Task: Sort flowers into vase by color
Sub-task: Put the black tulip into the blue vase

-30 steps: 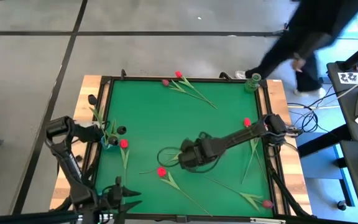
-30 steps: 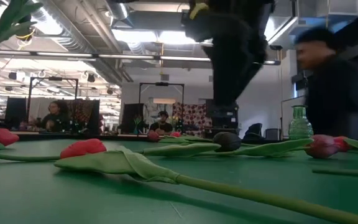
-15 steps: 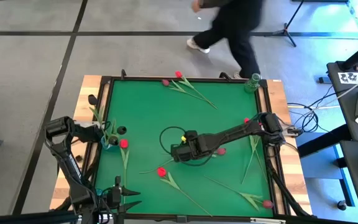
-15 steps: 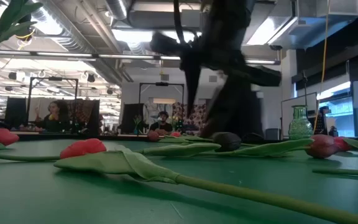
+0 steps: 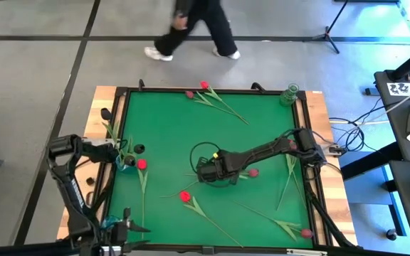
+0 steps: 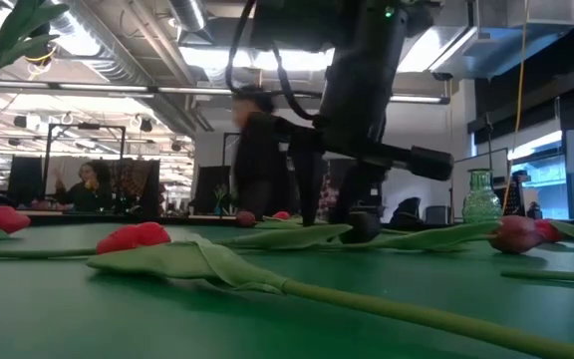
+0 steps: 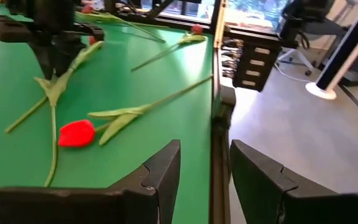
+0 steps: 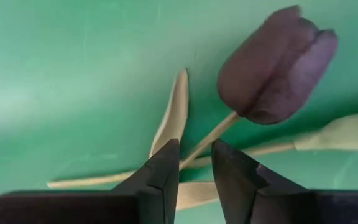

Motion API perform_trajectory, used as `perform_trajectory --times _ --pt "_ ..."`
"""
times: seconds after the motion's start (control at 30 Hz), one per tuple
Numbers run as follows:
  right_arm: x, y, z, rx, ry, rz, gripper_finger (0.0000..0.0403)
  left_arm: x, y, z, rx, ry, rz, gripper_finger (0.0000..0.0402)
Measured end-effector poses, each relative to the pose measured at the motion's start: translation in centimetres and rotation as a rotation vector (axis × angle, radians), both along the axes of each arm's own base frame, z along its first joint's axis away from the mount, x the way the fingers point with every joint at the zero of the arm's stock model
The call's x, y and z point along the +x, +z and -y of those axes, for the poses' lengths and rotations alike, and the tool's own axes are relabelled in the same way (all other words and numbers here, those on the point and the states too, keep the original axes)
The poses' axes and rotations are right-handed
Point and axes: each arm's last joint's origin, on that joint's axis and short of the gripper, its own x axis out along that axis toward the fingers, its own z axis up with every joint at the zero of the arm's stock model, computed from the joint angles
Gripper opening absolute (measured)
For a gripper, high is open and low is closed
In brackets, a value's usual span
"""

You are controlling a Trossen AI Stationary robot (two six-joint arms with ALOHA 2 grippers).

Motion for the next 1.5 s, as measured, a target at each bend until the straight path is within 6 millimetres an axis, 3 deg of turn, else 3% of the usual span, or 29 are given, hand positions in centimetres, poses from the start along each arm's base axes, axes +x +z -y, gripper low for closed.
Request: perform_trajectory --times 0.37,0.6,0.77,0.97,1.1,1.33,1.5 --pt "0.7 -0.4 2.9 0.018 -0.038 -0.008 0.0091 -0.9 0.0 0.0 0.007 0.006 0.029 0.0135" --pt "1.2 -1.0 3.1 -0.055 -0.005 0.013 0.0016 -0.7 0.1 0.2 -0.021 0.009 0.037 0.0135" --pt "1.6 0.0 3.4 -0.188 0.069 0.074 0.0016 -0.6 0.2 0.2 -0.031 0.013 0.040 0.0135" --pt "2.6 5.4 2.6 -0.473 0.138 0.221 0.0008 -0.4 1.9 -0.6 -0.080 0.038 0.064 0.0135" --pt "3.3 10.7 0.6 -0.747 0.268 0.320 0.0006 0.3 3.1 -1.6 -0.086 0.068 0.066 0.0135" --pt "2.1 20.7 -7.6 -1.229 0.810 0.359 0.0004 4.1 4.2 -3.9 -0.108 0.151 0.021 0.0149" --pt "-0.7 24.1 -13.1 -1.373 1.087 0.437 0.0006 8.5 4.5 -5.7 -0.117 0.145 -0.057 0.0188"
